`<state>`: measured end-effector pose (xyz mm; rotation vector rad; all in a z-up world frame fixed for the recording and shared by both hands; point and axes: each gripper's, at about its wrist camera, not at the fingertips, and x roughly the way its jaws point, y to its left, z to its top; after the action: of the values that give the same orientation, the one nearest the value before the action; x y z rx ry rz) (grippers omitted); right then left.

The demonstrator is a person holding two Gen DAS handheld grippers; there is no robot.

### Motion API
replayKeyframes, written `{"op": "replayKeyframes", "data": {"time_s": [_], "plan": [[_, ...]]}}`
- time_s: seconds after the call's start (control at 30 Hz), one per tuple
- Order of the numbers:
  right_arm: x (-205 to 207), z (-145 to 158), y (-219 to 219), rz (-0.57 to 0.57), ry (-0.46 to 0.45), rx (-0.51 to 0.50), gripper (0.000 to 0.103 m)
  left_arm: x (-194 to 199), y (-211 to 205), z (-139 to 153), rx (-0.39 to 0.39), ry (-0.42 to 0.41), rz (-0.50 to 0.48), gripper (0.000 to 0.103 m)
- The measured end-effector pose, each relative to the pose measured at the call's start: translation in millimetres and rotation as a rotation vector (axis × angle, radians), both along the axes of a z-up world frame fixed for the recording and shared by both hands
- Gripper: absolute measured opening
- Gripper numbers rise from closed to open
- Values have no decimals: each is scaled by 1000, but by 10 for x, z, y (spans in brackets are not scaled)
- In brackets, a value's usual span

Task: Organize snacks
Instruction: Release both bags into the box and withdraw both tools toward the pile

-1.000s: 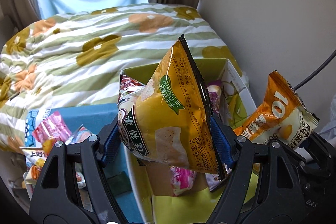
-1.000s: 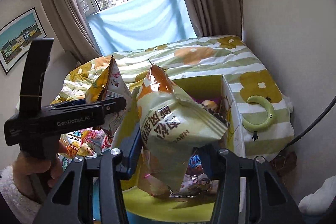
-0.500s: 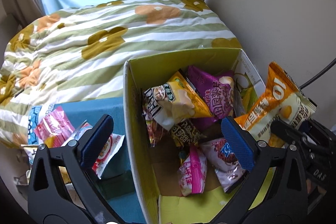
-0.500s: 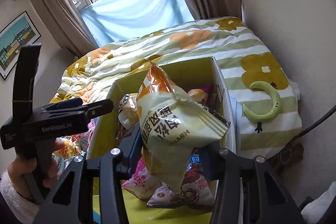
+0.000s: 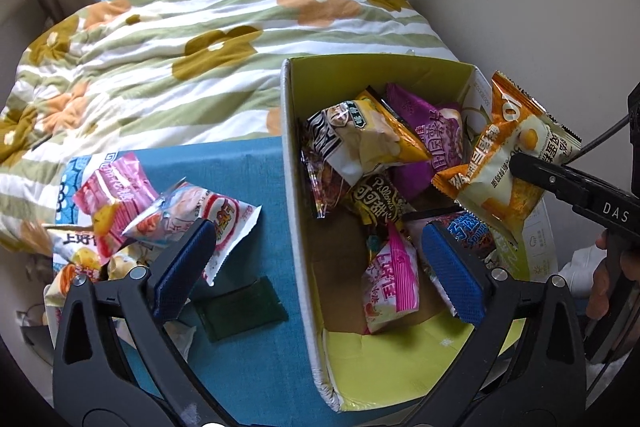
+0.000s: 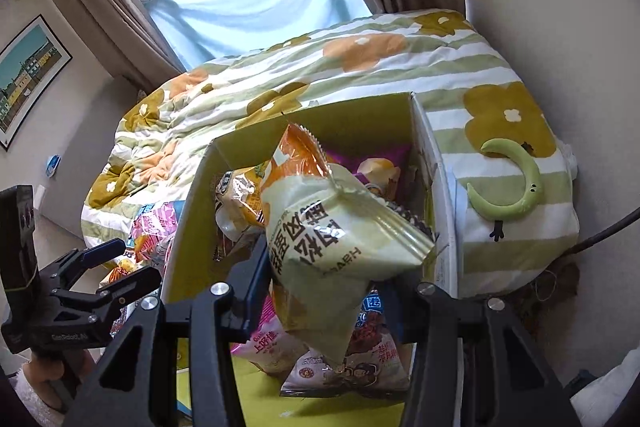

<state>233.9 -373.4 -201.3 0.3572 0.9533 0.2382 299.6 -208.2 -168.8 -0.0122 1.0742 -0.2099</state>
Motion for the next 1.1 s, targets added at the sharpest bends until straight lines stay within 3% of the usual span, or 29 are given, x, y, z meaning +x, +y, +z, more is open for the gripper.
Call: {"op": "replayKeyframes", "data": {"time_s": [0.1, 0.17, 0.23, 0.27, 0.47, 0.77, 1.1], "plan": [[68, -67, 53, 38, 23, 16, 46, -24, 56, -42, -6, 12, 20, 102], [84, -101, 77, 21, 20, -17, 57, -59, 70, -71, -1, 17, 28, 102], [62, -121, 35, -18, 8, -16, 100, -107, 77, -91, 4, 20, 35, 102], [26, -116, 12, -30, -4, 2, 103, -134, 74, -101, 4, 20, 39, 102], [-191, -42, -16, -53, -62, -37, 103, -301, 47, -75, 3, 6, 50, 102], [-403, 164, 28, -17, -130, -70, 103, -583, 17, 205, -8, -80, 84, 102], [-556, 519, 247, 80, -217, -93, 103, -985, 385, 573, 22, -163, 174, 102]]}}
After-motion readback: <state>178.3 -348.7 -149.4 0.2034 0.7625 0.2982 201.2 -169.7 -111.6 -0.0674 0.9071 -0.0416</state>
